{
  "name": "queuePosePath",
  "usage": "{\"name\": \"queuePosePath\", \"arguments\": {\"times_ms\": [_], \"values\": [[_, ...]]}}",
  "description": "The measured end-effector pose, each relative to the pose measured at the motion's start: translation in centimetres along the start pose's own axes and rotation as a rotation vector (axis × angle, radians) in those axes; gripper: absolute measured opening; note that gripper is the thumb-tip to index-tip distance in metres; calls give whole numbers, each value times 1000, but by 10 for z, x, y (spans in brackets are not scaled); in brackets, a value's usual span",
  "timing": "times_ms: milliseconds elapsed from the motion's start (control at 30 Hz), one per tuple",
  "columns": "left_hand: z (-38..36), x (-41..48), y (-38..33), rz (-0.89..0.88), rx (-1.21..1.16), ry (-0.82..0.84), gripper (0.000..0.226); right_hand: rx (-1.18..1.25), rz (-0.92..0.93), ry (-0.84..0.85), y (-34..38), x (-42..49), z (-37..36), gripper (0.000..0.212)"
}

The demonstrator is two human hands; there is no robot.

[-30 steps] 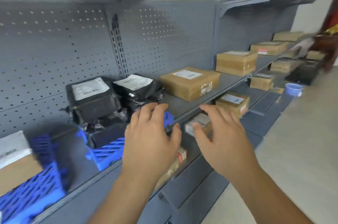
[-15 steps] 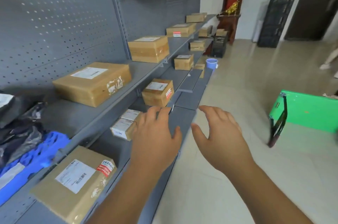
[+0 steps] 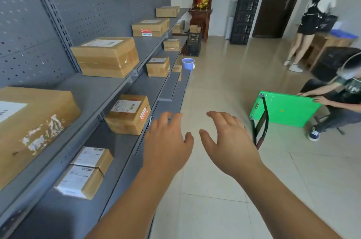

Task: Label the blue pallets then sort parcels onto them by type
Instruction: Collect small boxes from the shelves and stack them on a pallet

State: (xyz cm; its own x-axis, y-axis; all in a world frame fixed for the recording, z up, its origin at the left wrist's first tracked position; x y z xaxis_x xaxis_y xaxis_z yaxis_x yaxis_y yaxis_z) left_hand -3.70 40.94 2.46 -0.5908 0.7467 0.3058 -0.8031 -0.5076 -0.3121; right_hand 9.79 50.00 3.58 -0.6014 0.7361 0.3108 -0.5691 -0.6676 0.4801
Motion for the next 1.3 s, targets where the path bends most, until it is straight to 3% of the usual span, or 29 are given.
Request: {"name": "queuePosePath", "arguments": {"times_ms": [300, 500, 733, 1000, 1300], "values": [[-41, 83, 37, -32, 20, 61, 55, 69, 4, 32, 4, 82, -62, 51], [-66, 113, 90, 81, 51, 72, 52, 128, 80, 140, 20, 139, -126, 53], [-88, 131, 177, 389, 112, 98, 34, 252, 268, 367, 60, 196, -222, 46], [-101, 108, 247, 816, 229, 122, 52, 300, 598, 684, 114, 219, -304, 42], [-102, -1, 277, 1238, 220, 90, 54, 278, 847, 908, 175, 164, -369, 43]]}}
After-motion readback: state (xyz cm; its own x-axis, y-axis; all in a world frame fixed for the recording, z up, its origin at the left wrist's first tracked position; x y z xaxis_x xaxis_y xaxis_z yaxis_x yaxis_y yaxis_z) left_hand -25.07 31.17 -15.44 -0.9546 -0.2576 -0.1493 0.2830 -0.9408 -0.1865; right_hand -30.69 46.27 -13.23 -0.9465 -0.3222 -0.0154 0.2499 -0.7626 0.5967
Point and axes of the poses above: each hand's wrist, its own x-axis towards the middle knuckle, its own z-axis out of the back of the hand, y = z × x, the point moved 9 cm from there along x, towards the middle knuckle, and after that the axes turned 5 degrees about x, right-handed, at the moved point
